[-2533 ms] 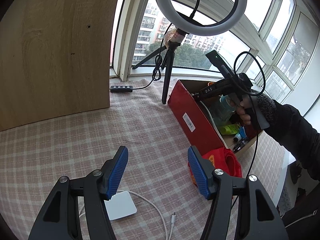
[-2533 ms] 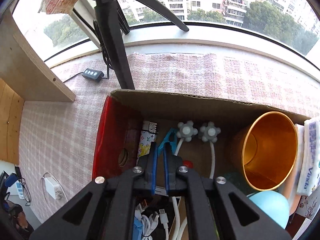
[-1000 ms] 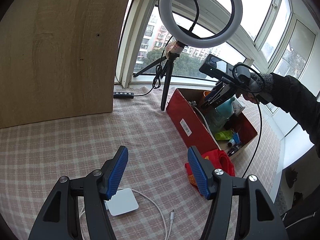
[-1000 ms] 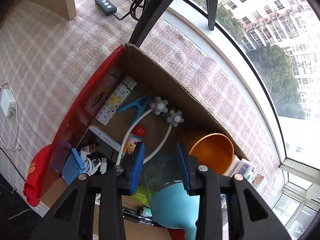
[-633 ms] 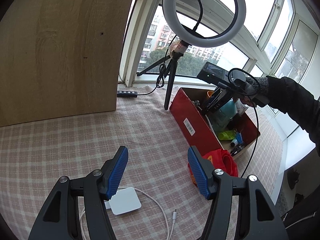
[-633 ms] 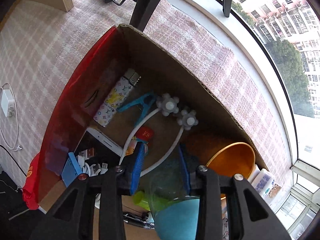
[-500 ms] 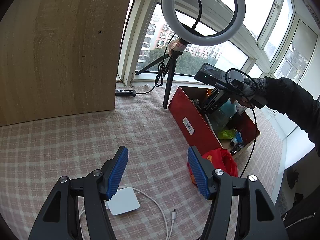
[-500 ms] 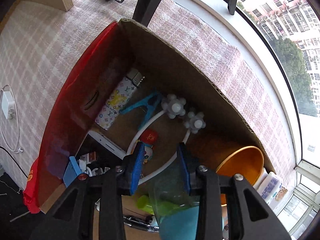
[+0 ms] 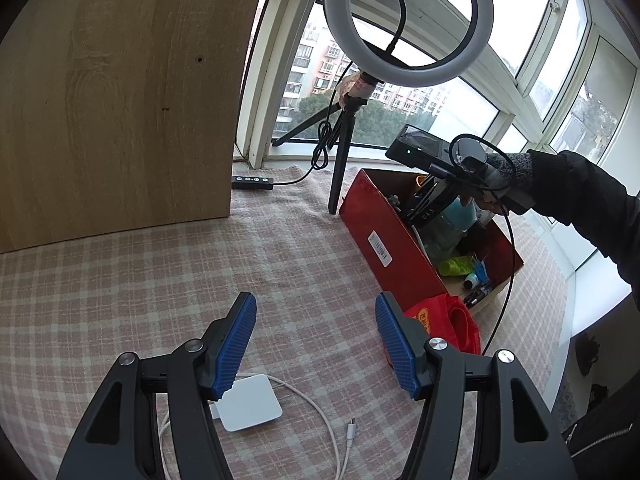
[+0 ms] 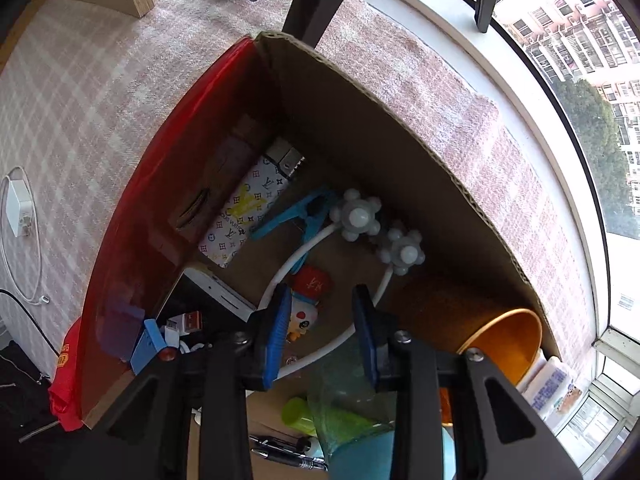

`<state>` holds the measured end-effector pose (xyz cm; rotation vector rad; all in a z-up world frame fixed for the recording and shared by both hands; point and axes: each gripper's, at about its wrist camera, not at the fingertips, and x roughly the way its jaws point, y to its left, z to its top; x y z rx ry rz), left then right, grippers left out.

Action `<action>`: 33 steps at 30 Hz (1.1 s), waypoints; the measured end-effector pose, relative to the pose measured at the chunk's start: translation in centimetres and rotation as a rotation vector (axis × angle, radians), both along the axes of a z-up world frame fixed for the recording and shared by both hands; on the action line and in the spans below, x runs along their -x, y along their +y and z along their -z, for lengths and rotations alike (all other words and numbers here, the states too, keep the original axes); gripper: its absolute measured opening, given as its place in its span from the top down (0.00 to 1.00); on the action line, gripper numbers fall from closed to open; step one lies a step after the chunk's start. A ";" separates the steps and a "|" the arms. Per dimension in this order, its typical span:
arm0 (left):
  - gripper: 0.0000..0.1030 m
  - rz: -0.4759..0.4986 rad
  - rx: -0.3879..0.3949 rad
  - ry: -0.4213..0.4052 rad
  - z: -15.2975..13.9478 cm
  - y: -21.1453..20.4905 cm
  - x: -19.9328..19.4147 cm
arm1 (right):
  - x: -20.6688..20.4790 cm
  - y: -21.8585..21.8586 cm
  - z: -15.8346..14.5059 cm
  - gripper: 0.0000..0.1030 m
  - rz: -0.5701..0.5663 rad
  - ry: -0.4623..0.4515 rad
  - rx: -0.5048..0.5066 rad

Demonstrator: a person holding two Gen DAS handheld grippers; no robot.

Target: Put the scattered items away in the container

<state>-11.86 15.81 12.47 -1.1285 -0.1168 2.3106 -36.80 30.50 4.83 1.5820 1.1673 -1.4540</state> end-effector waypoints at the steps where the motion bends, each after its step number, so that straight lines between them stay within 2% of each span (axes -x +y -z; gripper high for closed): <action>1: 0.42 0.000 0.000 0.000 0.0 0.0 0.0 | 0.1 0.0 0.0 0.72 0.002 0.005 -0.007; 7: 0.42 -0.002 0.001 -0.003 0.1 0.0 0.1 | 0.3 -0.5 -0.5 0.72 0.008 -0.009 -0.001; 18: 0.42 -0.002 0.006 -0.005 0.2 0.0 0.2 | 0.4 -1.8 0.6 0.73 -0.006 -0.020 -0.032; 30: 0.42 0.004 0.009 0.004 0.0 0.3 0.2 | 1.6 -2.8 -0.1 0.72 0.011 -0.021 -0.039; 33: 0.42 0.007 0.014 0.010 -0.1 0.4 0.2 | 1.9 -3.0 -0.5 0.76 0.024 -0.016 -0.037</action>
